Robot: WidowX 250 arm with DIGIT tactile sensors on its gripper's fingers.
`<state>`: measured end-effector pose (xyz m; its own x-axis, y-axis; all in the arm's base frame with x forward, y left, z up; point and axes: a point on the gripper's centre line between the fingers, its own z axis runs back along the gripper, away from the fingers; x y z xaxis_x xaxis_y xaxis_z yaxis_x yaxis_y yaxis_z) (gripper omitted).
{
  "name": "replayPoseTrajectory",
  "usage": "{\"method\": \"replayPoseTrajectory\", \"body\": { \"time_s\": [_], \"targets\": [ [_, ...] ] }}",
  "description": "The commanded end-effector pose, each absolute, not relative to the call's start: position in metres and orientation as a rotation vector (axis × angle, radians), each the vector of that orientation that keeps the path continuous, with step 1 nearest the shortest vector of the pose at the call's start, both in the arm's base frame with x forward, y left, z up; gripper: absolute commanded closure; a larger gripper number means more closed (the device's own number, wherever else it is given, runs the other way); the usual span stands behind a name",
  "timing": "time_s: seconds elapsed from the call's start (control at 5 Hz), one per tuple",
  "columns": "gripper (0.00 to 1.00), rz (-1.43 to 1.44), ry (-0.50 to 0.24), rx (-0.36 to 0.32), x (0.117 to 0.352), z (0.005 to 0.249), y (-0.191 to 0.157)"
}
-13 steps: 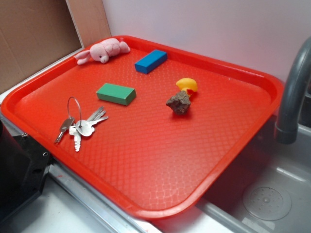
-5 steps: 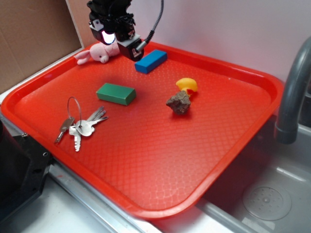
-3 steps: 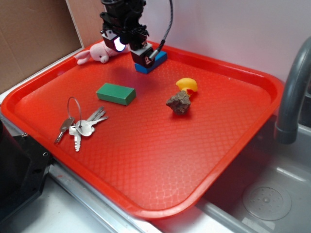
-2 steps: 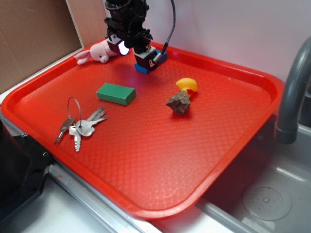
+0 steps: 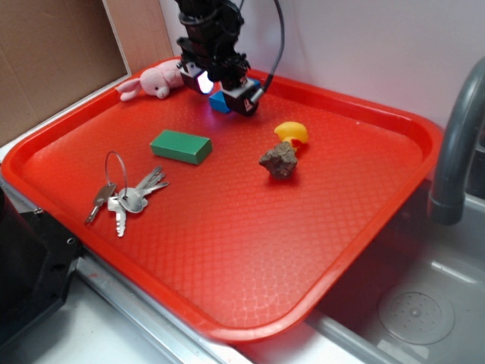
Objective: Grab the blue block.
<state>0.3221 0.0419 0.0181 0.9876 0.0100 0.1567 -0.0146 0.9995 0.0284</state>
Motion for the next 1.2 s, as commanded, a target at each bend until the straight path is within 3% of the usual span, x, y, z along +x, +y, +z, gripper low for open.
{"method": "replayPoseTrajectory", "body": {
  "time_s": [0.0, 0.2, 0.4, 0.6, 0.8, 1.0],
  "targets": [
    [0.0, -0.003, -0.19, 0.002, 0.335, 0.027, 0.038],
    [1.0, 0.0, -0.191, -0.012, 0.331, 0.029, 0.038],
    [1.0, 0.011, -0.174, -0.031, 0.321, 0.041, 0.039],
    [1.0, 0.005, -0.13, -0.13, 0.295, 0.073, 0.034],
    [1.0, -0.023, -0.128, -0.173, 0.262, 0.114, 0.016],
    [1.0, -0.063, -0.216, -0.205, 0.229, 0.162, 0.001]
  ]
}}
